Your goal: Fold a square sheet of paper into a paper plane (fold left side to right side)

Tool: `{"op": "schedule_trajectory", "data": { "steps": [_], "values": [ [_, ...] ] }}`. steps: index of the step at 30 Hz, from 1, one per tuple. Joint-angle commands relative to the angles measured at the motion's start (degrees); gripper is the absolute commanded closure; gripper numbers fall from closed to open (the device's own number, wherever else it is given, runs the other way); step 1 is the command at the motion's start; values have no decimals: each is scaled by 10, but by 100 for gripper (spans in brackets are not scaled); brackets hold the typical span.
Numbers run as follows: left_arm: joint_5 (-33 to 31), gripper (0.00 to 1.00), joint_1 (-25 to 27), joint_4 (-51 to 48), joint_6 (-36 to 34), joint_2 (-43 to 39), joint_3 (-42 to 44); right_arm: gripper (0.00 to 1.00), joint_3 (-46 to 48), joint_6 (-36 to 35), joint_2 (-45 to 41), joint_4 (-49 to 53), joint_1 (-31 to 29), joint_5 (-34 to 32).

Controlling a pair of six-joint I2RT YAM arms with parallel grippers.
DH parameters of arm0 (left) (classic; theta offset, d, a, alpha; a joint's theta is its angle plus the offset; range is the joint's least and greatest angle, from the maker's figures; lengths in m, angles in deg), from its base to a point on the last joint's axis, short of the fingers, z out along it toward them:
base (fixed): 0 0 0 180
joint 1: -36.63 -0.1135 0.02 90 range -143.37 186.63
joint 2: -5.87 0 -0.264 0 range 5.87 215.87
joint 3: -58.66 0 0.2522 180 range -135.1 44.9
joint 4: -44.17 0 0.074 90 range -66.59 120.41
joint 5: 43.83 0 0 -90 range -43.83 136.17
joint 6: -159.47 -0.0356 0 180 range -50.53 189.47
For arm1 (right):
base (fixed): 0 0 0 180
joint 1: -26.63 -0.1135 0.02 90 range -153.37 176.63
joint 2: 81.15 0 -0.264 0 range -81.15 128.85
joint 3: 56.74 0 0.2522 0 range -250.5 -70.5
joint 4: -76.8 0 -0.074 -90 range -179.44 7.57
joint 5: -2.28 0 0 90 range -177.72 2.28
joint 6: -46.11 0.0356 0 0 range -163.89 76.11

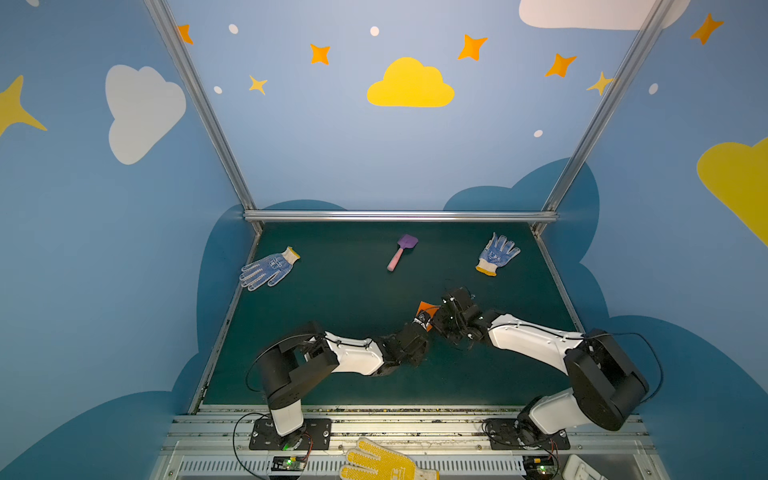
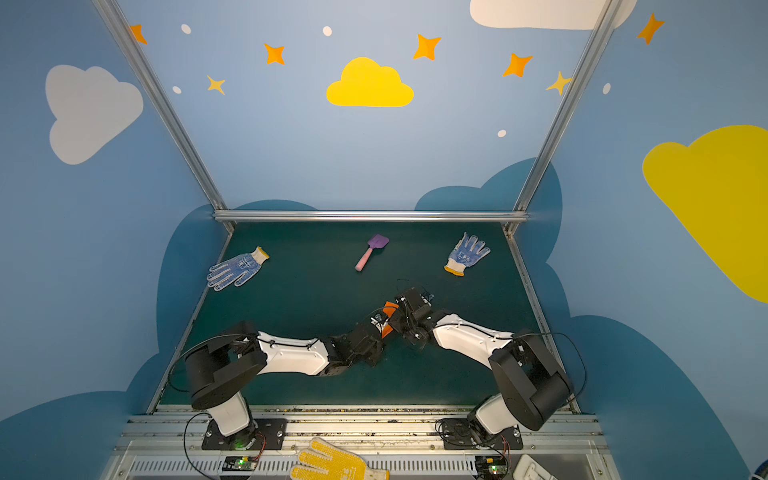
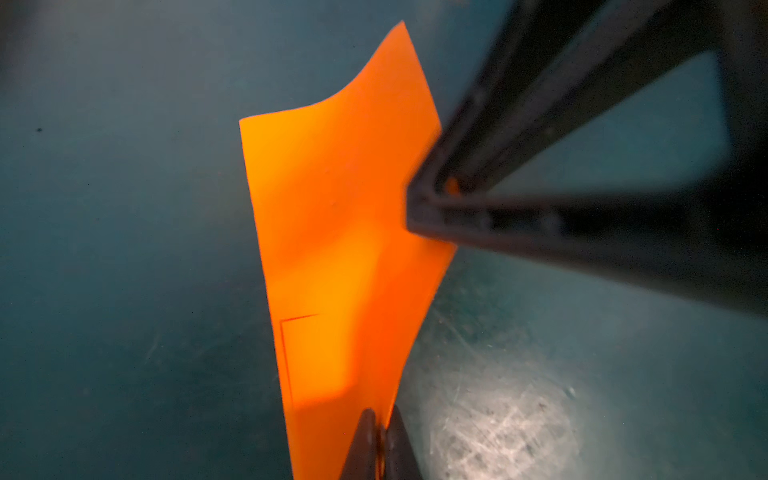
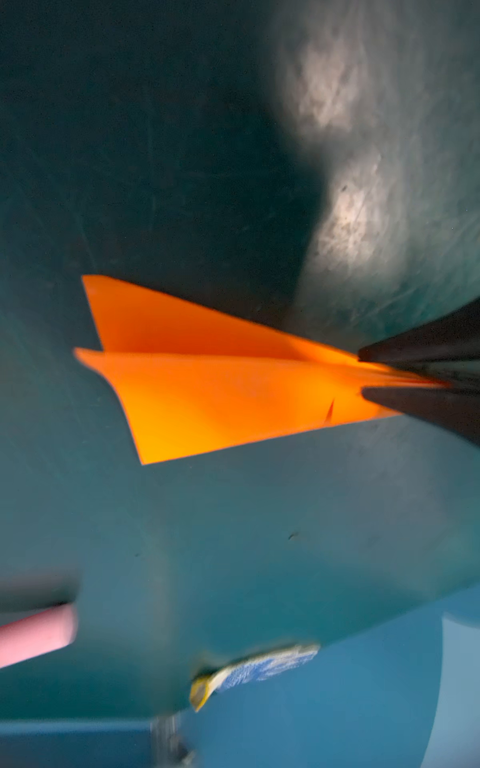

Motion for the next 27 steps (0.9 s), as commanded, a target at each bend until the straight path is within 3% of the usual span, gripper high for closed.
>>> {"op": "schedule_trajectory", "data": {
  "steps": [1, 8, 14, 20, 27],
  "values": [
    [34, 96, -8, 0, 10, -9, 1, 73, 5, -11, -22, -17, 29, 27],
    [108, 96, -34, -6, 40, -18, -7, 65, 6, -61, -76, 17, 99, 69],
    [171, 96, -54, -32, 57, -21, -30, 64, -32, -156, -21, 24, 162, 196],
    [207, 96, -61, -68, 48, -5, -56, 70, -104, -260, 91, 45, 178, 303],
    [227, 96, -70, -86, 38, 16, -69, 81, -141, -309, 143, 65, 172, 316]
  ]
}}
